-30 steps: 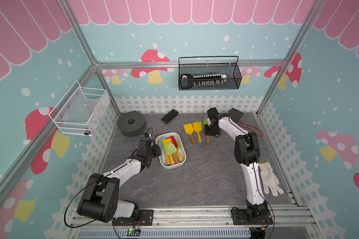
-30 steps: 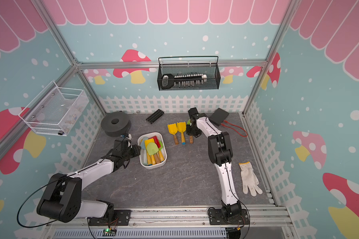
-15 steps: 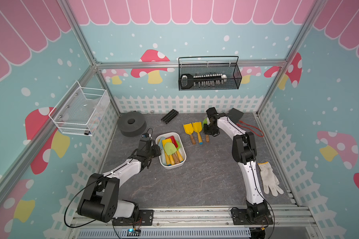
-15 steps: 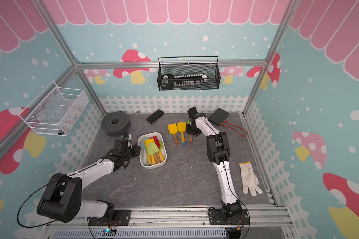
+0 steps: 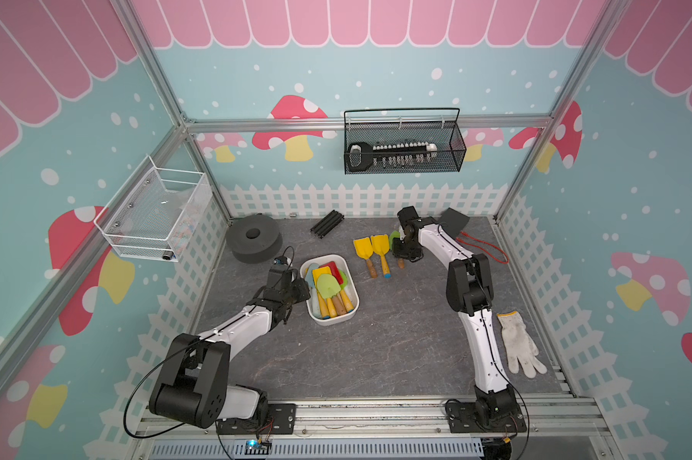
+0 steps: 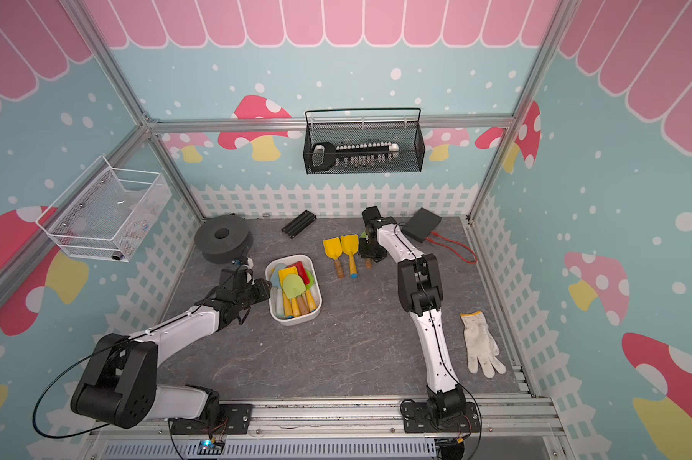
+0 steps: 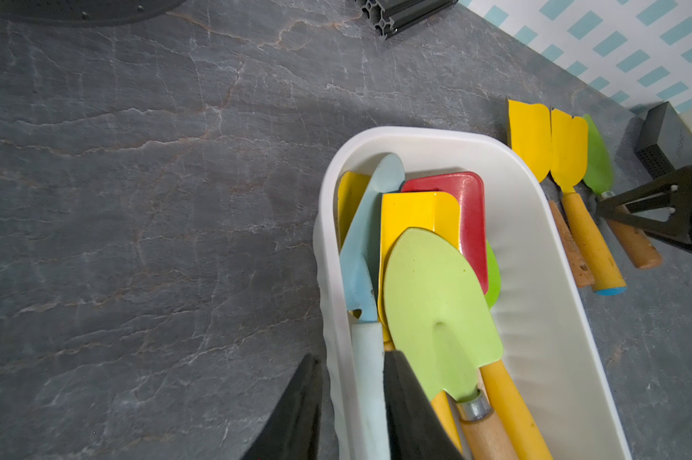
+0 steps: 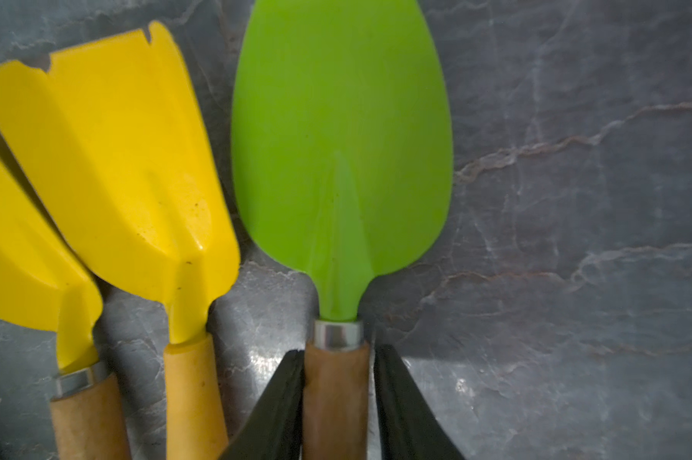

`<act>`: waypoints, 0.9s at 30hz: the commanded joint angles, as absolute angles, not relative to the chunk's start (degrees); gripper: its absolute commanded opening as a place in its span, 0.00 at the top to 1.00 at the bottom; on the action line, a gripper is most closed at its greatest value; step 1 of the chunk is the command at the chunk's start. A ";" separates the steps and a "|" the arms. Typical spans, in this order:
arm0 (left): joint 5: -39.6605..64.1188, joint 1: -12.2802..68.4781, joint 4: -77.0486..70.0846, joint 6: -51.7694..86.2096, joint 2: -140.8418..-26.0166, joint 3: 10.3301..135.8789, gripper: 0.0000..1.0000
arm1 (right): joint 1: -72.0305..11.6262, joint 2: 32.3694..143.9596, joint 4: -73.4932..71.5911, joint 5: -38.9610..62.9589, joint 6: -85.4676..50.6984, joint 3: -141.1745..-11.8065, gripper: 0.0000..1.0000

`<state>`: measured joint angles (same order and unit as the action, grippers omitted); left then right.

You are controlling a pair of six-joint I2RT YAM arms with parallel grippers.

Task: Take the shovel out of the storage box
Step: Place the shovel at the center of the board.

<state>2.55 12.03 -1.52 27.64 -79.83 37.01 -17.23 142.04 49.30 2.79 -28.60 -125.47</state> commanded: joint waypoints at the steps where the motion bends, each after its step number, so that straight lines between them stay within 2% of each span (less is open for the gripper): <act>1: 1.77 12.04 -0.61 26.81 -79.72 38.23 0.69 | -17.01 142.32 50.12 1.68 -28.60 -126.67 0.63; 12: 1.79 12.05 -0.56 26.89 -79.37 38.14 0.69 | -17.30 136.56 49.87 0.89 -26.77 -123.35 0.56; 27: 1.88 12.04 -0.52 26.98 -79.37 38.23 0.68 | -21.28 117.71 42.48 1.86 -21.45 -102.78 0.58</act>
